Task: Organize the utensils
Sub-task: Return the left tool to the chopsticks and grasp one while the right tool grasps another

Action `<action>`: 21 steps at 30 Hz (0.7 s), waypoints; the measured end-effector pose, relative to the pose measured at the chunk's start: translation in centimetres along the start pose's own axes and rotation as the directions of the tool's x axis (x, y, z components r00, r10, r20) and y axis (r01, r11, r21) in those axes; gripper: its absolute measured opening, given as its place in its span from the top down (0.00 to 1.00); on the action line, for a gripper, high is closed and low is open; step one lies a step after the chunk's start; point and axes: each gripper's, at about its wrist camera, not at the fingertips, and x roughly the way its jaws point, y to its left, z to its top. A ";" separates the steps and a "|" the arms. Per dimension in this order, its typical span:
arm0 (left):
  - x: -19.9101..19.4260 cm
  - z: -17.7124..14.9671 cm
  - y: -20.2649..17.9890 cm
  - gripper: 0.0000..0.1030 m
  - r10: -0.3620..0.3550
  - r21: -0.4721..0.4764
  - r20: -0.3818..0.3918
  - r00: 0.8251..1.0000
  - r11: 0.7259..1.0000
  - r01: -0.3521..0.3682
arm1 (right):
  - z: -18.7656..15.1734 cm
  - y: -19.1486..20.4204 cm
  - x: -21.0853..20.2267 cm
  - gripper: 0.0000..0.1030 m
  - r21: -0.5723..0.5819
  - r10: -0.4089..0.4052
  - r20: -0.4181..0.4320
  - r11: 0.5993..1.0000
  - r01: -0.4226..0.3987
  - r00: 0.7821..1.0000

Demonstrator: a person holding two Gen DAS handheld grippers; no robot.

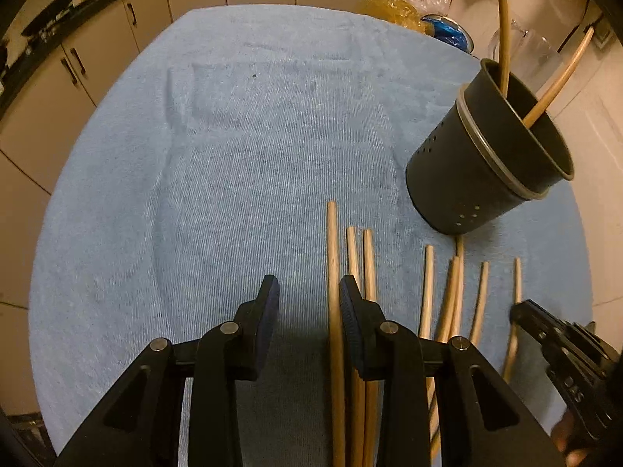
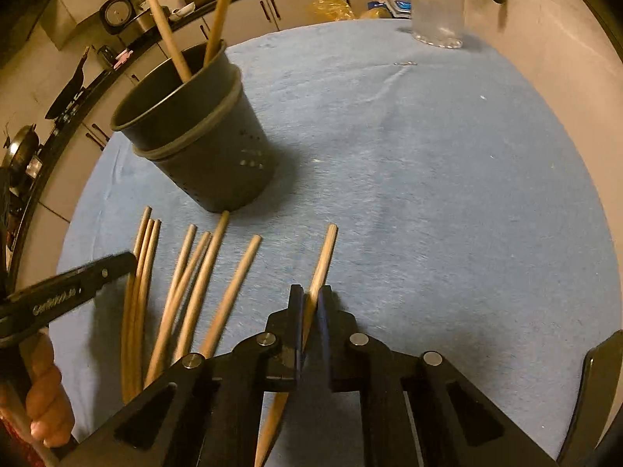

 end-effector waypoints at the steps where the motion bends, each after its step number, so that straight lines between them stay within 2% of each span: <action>1: 0.1 0.1 -0.2 0.73 0.017 0.006 0.004 1.000 1.000 -0.017 | -0.2 -0.6 -0.1 0.92 0.003 0.005 -0.001 1.000 -0.005 1.000; 4: 0.2 0.1 -0.9 0.83 0.083 0.040 0.022 0.996 0.996 -0.084 | 0.1 -0.9 0.1 0.91 0.000 0.004 -0.013 1.000 -0.004 1.000; 7: 0.0 -0.1 -0.8 0.94 0.075 0.040 0.035 0.997 0.996 -0.076 | 0.2 -0.7 0.1 0.91 -0.029 -0.011 -0.004 1.000 0.011 1.000; 10: -0.6 -0.6 0.1 0.94 0.030 0.028 0.037 0.999 0.999 -0.031 | 0.2 -1.4 0.0 0.92 0.008 0.022 0.004 1.000 -0.022 1.000; 13: -2.2 -1.2 0.6 0.94 -0.009 0.017 0.070 0.997 1.000 0.008 | 0.1 -2.0 -0.3 0.94 0.061 0.091 0.007 0.994 -0.092 0.996; 21: -8.7 -3.1 1.0 0.94 -0.082 0.004 0.207 0.975 0.997 0.083 | -1.0 -2.2 -4.5 0.94 0.064 0.188 0.120 0.978 -0.197 0.975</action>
